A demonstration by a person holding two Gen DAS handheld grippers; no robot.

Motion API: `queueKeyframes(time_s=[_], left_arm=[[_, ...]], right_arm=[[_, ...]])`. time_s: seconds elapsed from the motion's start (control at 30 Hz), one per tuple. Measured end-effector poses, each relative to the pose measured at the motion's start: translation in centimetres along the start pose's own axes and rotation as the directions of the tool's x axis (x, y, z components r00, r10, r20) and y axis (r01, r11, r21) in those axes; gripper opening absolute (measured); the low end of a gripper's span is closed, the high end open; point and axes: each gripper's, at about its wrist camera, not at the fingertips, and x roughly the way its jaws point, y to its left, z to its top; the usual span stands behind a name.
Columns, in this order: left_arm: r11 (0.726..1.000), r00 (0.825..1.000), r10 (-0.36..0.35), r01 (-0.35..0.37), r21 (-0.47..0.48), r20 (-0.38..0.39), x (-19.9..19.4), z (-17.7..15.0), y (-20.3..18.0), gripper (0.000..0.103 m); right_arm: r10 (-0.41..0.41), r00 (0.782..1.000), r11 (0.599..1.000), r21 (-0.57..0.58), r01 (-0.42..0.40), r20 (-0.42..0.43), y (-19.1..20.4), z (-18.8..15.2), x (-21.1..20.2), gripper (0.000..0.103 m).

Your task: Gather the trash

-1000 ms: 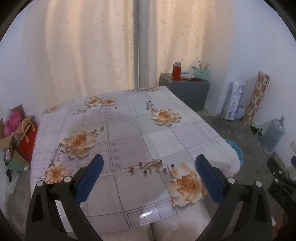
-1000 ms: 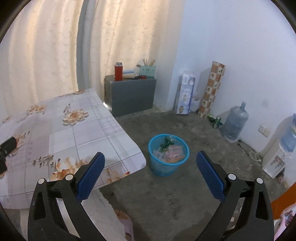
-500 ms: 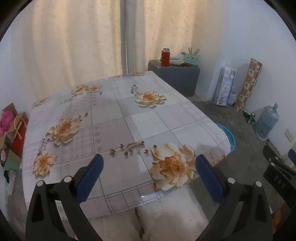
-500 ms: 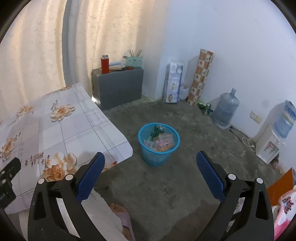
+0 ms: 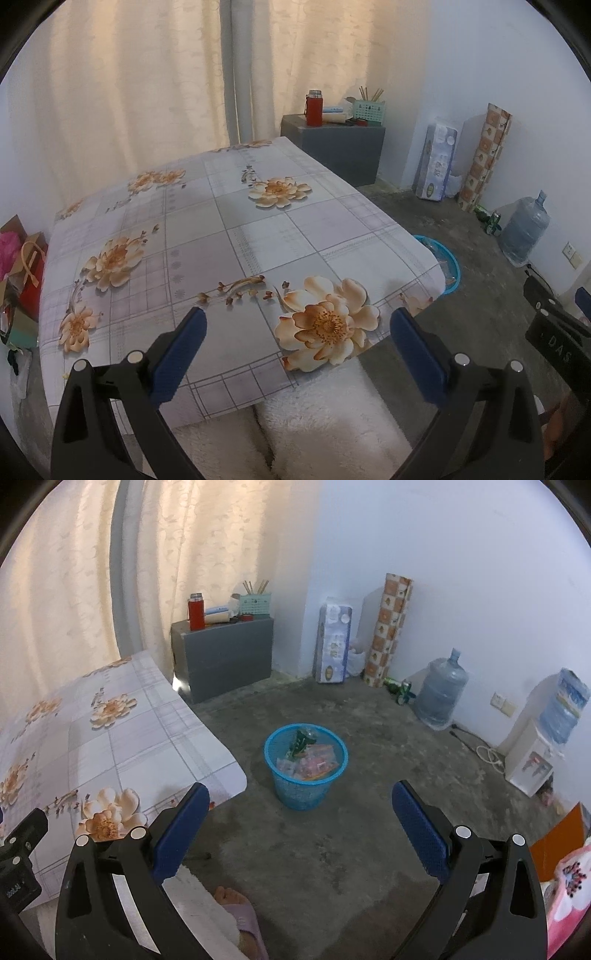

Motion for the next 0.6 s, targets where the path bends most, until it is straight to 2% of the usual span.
queueKeyframes(time_s=[0.6], left_arm=[[1.000,1.000,0.017,-0.017,0.006,0.018,-0.21,0.42,0.21,0.098]], right_arm=[[-0.015,1.000,1.000,0.006,0.015,-0.001,0.03,-0.06,0.12,0.095]])
